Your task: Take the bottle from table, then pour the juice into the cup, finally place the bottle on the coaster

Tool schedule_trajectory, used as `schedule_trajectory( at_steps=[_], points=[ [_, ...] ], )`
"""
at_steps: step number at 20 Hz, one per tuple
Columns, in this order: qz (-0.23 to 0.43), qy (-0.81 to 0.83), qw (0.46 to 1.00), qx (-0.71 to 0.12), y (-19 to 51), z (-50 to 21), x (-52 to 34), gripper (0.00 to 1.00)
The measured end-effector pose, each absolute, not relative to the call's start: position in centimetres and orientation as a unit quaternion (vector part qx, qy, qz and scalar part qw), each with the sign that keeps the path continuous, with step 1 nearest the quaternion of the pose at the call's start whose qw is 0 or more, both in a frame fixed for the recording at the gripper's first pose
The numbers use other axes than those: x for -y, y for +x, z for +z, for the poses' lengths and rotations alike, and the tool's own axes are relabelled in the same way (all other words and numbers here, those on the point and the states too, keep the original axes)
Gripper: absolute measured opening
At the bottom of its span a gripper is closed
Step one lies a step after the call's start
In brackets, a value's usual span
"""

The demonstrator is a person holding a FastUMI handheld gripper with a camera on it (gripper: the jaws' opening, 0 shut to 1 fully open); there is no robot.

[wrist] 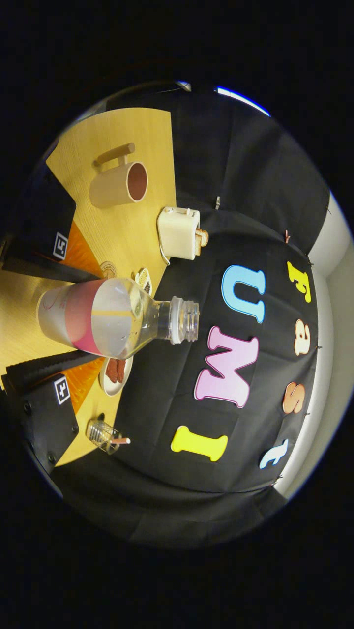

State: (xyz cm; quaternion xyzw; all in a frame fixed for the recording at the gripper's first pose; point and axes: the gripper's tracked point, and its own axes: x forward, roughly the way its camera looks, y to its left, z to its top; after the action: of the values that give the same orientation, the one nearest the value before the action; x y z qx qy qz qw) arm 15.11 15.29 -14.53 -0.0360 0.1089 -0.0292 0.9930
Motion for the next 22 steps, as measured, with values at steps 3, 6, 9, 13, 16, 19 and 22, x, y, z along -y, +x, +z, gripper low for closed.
schedule_trajectory(
  at_steps=[3, 6, 9, 13, 16, 19, 22],
  points=[
    [-0.032, -0.070, 0.990, -0.120, 15.6, -12.2, -16.1, 0.70],
    [-0.037, -0.110, 0.985, -0.130, 16.1, -10.4, -16.9, 0.70],
    [-0.047, -0.154, 0.977, -0.140, 17.5, -9.8, -18.0, 0.70],
    [-0.062, -0.245, 0.955, -0.159, 18.0, -10.0, -19.6, 0.70],
    [-0.059, -0.315, 0.932, -0.170, 18.3, -11.1, -20.7, 0.70],
    [-0.046, -0.361, 0.912, -0.188, 18.1, -12.5, -21.8, 0.70],
    [-0.032, -0.406, 0.890, -0.204, 18.0, -13.7, -22.7, 0.70]
  ],
)
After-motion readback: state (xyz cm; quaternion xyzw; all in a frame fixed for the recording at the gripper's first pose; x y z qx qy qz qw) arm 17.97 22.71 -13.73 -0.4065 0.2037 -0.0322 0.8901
